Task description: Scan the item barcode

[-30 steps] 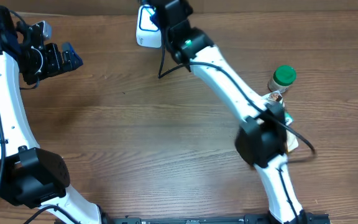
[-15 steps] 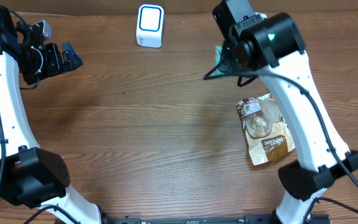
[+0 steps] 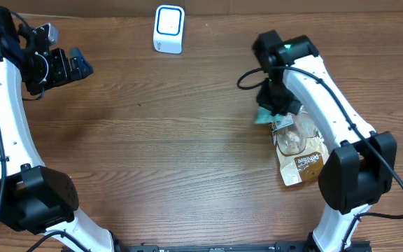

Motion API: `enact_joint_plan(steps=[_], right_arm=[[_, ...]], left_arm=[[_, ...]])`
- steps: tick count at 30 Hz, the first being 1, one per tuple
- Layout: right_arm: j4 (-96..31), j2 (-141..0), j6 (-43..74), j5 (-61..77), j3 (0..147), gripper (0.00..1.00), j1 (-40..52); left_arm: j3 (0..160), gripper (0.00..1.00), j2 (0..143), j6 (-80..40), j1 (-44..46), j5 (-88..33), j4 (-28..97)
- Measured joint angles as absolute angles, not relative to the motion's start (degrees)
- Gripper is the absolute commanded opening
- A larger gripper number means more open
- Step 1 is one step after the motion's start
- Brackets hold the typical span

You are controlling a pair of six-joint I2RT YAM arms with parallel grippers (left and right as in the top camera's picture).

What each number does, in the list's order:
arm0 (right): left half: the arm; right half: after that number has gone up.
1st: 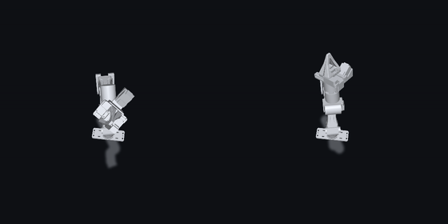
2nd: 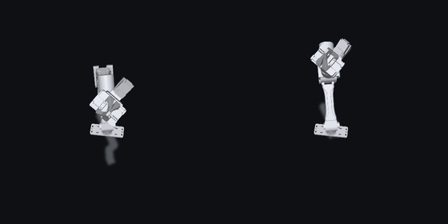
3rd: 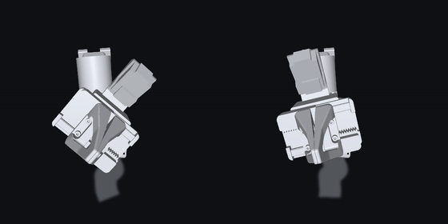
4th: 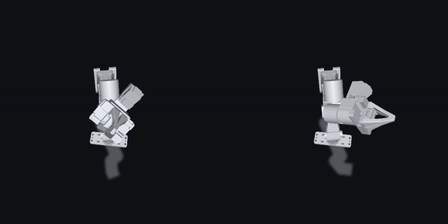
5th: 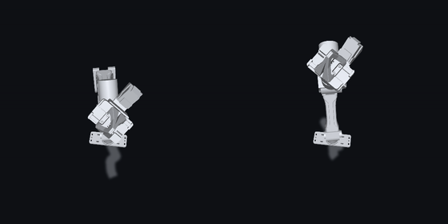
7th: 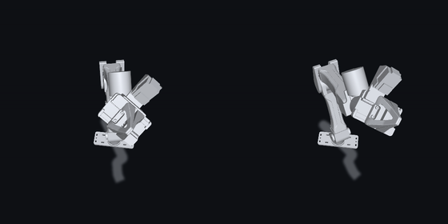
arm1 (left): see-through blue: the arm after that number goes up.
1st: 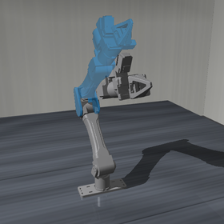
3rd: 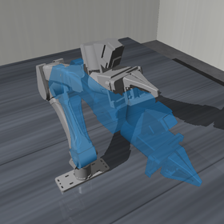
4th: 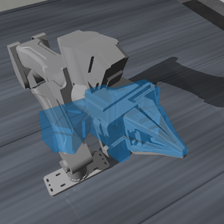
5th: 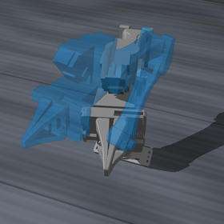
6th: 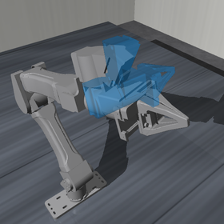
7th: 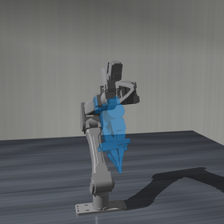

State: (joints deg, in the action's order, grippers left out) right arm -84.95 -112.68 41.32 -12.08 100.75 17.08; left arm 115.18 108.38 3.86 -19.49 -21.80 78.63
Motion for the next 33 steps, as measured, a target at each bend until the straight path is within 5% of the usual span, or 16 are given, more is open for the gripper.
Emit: enact_joint_plan(steps=[3,6,22,25,27,33], right_arm=[[-84.7,-112.8,41.2,-12.7,100.5,0.3,14.0],[-84.9,-112.8,41.6,-13.0,100.5,0.45,11.3],[-96.9,-111.2,34.0,-7.9,111.1,0.54,7.7],[-96.9,-106.4,30.8,-3.8,114.7,0.75,7.7],[-96.8,-102.1,29.2,-1.1,115.9,1.0,7.7],[-97.1,-83.5,26.7,5.1,117.2,1.0,7.6]], left_arm=[[115.2,1.0,108.4,3.9,-19.5,-21.8,78.6],[115.2,1.0,108.4,3.9,-19.5,-21.8,78.6],[115.2,1.0,108.4,3.9,-19.5,-21.8,78.6],[115.2,1.0,108.4,3.9,-19.5,-21.8,78.4],[115.2,1.0,108.4,3.9,-19.5,-21.8,78.4],[115.2,1.0,108.4,3.9,-19.5,-21.8,78.4]])
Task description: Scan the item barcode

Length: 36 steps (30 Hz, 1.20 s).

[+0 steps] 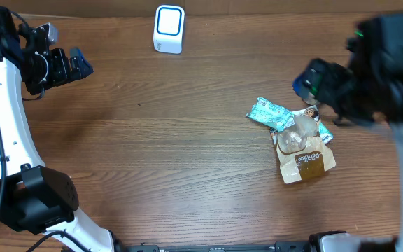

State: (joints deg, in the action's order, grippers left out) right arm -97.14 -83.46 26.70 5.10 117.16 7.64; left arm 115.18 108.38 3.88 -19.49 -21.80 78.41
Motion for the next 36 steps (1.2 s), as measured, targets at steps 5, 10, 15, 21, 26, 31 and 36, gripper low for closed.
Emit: enact_joint_plan(steps=[5,10,15,21,26,31,36], right_arm=[[-97.2,-72.7,26.1,6.4,117.4,1.0,7.6],[-97.2,-67.8,25.8,4.0,117.4,1.0,7.6],[-97.1,-66.2,25.6,-0.1,117.4,1.0,7.7],[-87.4,-65.1,25.4,-7.6,111.5,1.0,7.7],[-74.1,-59.7,25.4,-10.0,97.3,1.0,7.7],[-58.0,-51.1,24.6,-11.9,80.5,1.0,7.7],[-38.7,-40.0,24.0,-12.2,58.9,1.0,7.6]], left_arm=[[115.2,1.0,108.4,3.9,-19.5,-21.8,78.4],[115.2,1.0,108.4,3.9,-19.5,-21.8,78.4],[115.2,1.0,108.4,3.9,-19.5,-21.8,78.4],[115.2,1.0,108.4,3.9,-19.5,-21.8,78.4],[115.2,1.0,108.4,3.9,-19.5,-21.8,78.5],[115.2,1.0,108.4,3.9,-19.5,-21.8,78.4],[115.2,1.0,108.4,3.9,-19.5,-21.7,78.4]])
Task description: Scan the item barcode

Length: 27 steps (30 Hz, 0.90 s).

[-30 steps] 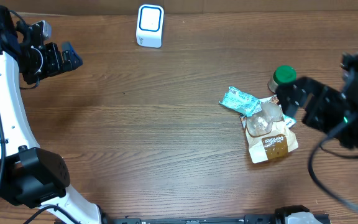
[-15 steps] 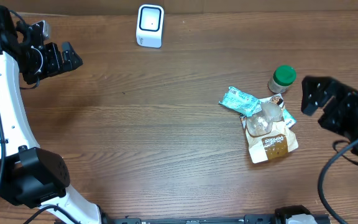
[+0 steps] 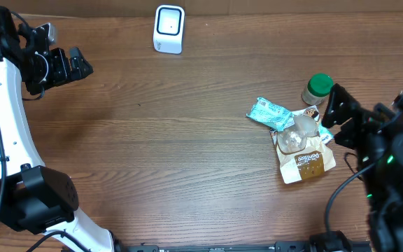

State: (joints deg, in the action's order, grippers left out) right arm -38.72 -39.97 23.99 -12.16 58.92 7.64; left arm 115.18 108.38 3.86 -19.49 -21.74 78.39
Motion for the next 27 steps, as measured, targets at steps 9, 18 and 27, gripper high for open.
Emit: enact_joint_plan(steps=[9,18,27], right_arm=[[-12.0,-22.0,24.0,-10.7,24.3,1.0,7.6],[-5.5,-8.7,24.0,-10.5,9.0,1.0,8.4],[-5.1,-1.9,24.0,-10.3,2.0,1.0,8.7]], left_arm=[[115.2,1.0,108.4,3.9,-19.5,-21.8,78.4],[115.2,1.0,108.4,3.9,-19.5,-21.8,78.3],[115.2,1.0,108.4,3.9,-19.5,-21.8,78.4]])
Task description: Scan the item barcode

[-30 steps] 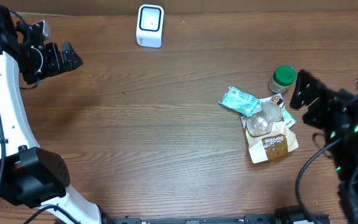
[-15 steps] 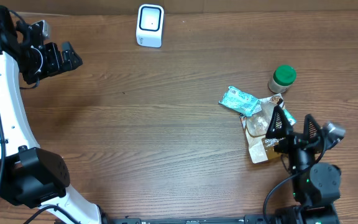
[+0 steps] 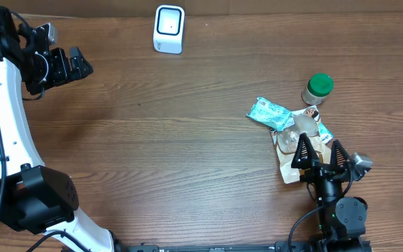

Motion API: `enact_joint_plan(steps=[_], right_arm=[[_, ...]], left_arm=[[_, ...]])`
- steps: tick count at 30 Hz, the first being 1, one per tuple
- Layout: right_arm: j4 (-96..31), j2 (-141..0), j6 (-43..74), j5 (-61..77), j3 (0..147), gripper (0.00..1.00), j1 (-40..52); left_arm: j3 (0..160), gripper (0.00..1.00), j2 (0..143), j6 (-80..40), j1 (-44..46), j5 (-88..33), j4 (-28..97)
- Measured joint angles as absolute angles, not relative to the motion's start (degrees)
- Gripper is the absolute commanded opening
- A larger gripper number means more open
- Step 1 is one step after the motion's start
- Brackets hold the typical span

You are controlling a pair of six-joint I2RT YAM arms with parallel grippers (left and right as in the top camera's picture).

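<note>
The white barcode scanner [image 3: 168, 28] stands at the far edge of the table. A pile of items lies at the right: a teal packet [image 3: 268, 112], a clear bag [image 3: 298, 133] and a brown pouch [image 3: 306, 162], with a green-lidded jar [image 3: 317, 87] just behind. My right gripper [image 3: 320, 147] is open, its fingers spread in a V over the near end of the brown pouch and holding nothing. At the far left, well away from the items, my left gripper [image 3: 74, 63] is open and empty.
The wooden table [image 3: 173, 154] stretches between scanner and pile. The left arm's white links run down the left edge. The right arm's base sits at the front right corner, just near the pile.
The right arm was at the right edge beside the pile and is now low at the front right, its open fingers over the pouch's near end. The left arm and the items have not moved.
First my right gripper was down on the pile by the teal packet. Then it was raised at the right, empty and blurred, with the pile left in place. Later it stood at the right edge, the jar showing. Now it sits at the front right, open over the pouch.
</note>
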State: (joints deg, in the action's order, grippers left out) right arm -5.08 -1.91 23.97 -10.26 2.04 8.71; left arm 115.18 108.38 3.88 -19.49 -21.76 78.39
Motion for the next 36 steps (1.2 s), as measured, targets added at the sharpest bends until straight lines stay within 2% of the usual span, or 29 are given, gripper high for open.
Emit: enact_joint_plan(steps=[8,20,36], right_arm=[[-4.1,-0.8,22.1,-8.9,1.1,1.0,8.7],[-4.8,-0.8,10.3,-2.7,1.1,1.0,8.7],[-4.8,-0.8,8.9,-1.7,1.1,1.0,8.7]], left_arm=[[115.2,1.0,108.4,3.9,-19.5,-21.8,78.4],[115.2,1.0,108.4,3.9,-19.5,-21.8,78.4],[115.2,1.0,108.4,3.9,-19.5,-21.8,78.4]])
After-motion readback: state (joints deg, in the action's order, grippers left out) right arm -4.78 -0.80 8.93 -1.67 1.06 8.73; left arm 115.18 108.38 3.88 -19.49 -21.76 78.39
